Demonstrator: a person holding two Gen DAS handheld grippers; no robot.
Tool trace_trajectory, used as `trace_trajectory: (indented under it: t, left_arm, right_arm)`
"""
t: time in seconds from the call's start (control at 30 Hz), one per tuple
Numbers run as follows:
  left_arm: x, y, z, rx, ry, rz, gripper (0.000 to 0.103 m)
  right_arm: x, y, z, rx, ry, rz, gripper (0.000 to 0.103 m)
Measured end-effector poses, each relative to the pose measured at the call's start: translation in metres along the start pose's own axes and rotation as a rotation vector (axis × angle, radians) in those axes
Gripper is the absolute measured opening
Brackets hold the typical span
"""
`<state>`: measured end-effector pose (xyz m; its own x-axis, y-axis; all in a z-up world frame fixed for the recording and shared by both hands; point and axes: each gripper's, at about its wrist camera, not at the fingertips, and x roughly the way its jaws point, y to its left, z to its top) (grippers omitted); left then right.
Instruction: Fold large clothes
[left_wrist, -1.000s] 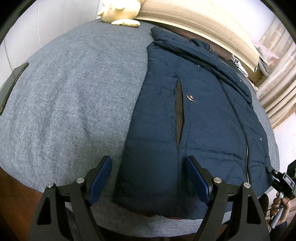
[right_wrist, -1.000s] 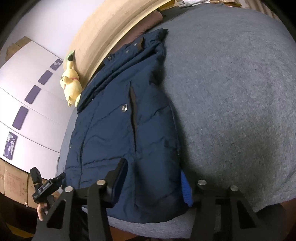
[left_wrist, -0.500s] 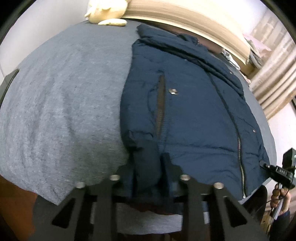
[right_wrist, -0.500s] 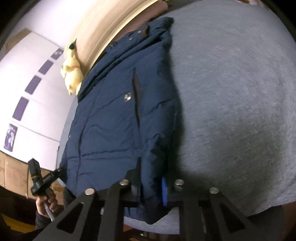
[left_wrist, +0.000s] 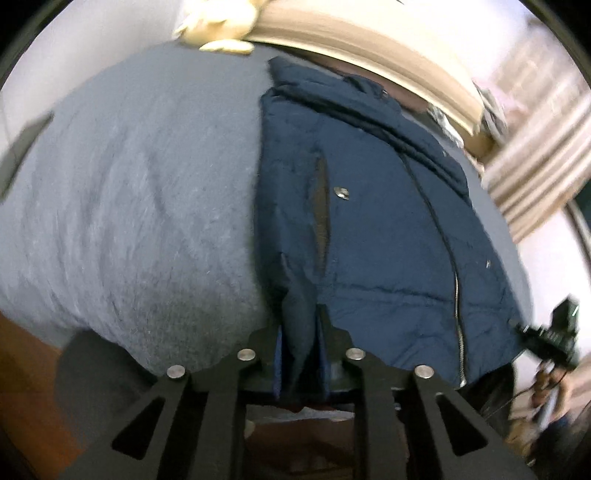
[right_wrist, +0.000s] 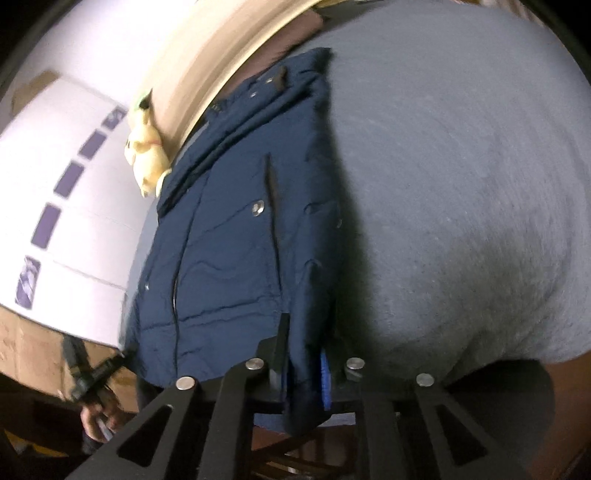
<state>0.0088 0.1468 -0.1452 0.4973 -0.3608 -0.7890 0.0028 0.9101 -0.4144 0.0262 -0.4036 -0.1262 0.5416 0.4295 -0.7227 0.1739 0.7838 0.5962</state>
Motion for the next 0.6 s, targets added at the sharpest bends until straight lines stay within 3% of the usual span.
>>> trace_trajectory:
  t: [0.03,0.07,0.1,0.13,0.17,0.33,0.4,0.43,0.5,0.6]
  left_arm:
    - [-0.002,0.005,0.004,-0.031,-0.006,-0.02,0.021]
    - [-0.004,0.008,0.009,-0.042,-0.024,-0.019,0.025]
    - [-0.005,0.009,0.012,-0.042,-0.034,-0.019,0.039]
    - [-0.004,0.01,0.017,-0.035,-0.041,-0.027,0.052]
    - [0.0,0.01,0.02,-0.029,-0.034,-0.025,0.069]
    - [0.03,0.006,0.024,-0.007,0.073,-0.062,0.069]
    - [0.032,0.005,0.028,-0.026,0.09,-0.151,0.069]
    - [0.03,0.012,0.029,-0.066,0.106,-0.25,0.069]
    - [0.021,0.027,0.035,-0.151,0.109,-0.461,0.069]
    - [0.009,0.039,0.043,-0.199,0.082,-0.699,0.07]
  right_arm:
    - [-0.001,-0.002,0.003,0.006,-0.016,-0.007,0.028]
    - [-0.003,-0.001,0.003,0.005,-0.035,-0.012,0.043]
    - [-0.007,-0.003,0.007,0.009,-0.065,-0.013,0.063]
    - [-0.008,-0.003,0.009,0.013,-0.08,-0.01,0.07]
    - [-0.006,-0.004,0.013,0.012,-0.084,-0.008,0.07]
    - [0.023,-0.006,0.023,0.019,-0.004,0.059,0.07]
    - [0.032,-0.009,0.023,0.046,0.044,0.197,0.067]
    - [0.035,-0.012,0.022,0.064,0.064,0.267,0.067]
    - [0.037,-0.015,0.022,0.08,0.071,0.325,0.067]
    - [0.036,-0.025,0.024,0.137,0.056,0.412,0.067]
